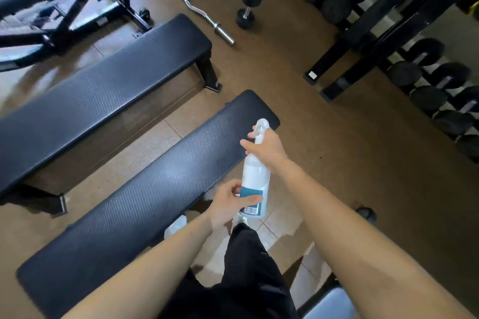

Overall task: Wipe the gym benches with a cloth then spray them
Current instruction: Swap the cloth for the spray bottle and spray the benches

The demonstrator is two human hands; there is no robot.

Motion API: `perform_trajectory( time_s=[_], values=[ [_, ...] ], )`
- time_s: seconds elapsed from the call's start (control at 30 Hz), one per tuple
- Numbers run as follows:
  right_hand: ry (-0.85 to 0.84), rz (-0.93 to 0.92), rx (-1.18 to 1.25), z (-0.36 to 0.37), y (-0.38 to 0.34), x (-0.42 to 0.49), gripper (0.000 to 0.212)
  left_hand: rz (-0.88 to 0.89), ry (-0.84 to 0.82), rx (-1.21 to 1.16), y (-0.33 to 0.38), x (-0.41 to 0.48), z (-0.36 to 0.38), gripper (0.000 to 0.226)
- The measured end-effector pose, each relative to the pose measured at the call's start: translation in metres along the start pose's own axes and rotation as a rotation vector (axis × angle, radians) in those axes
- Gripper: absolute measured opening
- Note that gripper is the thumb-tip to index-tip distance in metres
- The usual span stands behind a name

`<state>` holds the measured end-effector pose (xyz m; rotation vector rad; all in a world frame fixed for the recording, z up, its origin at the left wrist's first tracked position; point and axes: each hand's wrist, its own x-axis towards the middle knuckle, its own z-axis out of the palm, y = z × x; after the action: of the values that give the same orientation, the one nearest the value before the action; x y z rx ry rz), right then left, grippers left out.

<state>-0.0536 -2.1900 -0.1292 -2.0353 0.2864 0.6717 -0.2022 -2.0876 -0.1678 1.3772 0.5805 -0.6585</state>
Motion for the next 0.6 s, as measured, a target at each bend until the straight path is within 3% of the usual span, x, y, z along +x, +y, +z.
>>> perform_trajectory(
  time_s=[0.07,0.17,0.3,0.43,0.6],
  values=[
    [-0.048,-0.016,-0.072,-0.019,0.006,0.014,0.037,-0.036,0.026,-0.055,0.007,0.01,0.028,0.045],
    [0.007,-0.01,-0.157,-0.045,0.012,0.036,0.018,-0.062,0.091,-0.105,0.019,0.03,0.066,0.046],
    [-0.024,-0.02,-0.2,-0.075,0.022,0.066,0.018,-0.071,0.127,-0.121,0.032,0.058,0.099,0.046],
    [-0.089,-0.029,-0.216,-0.09,0.028,0.08,0.033,-0.084,0.117,-0.171,0.04,0.066,0.117,0.048],
    [-0.028,-0.083,-0.306,-0.07,0.033,0.073,0.017,-0.103,0.17,-0.194,0.028,0.056,0.113,0.043]
  ],
)
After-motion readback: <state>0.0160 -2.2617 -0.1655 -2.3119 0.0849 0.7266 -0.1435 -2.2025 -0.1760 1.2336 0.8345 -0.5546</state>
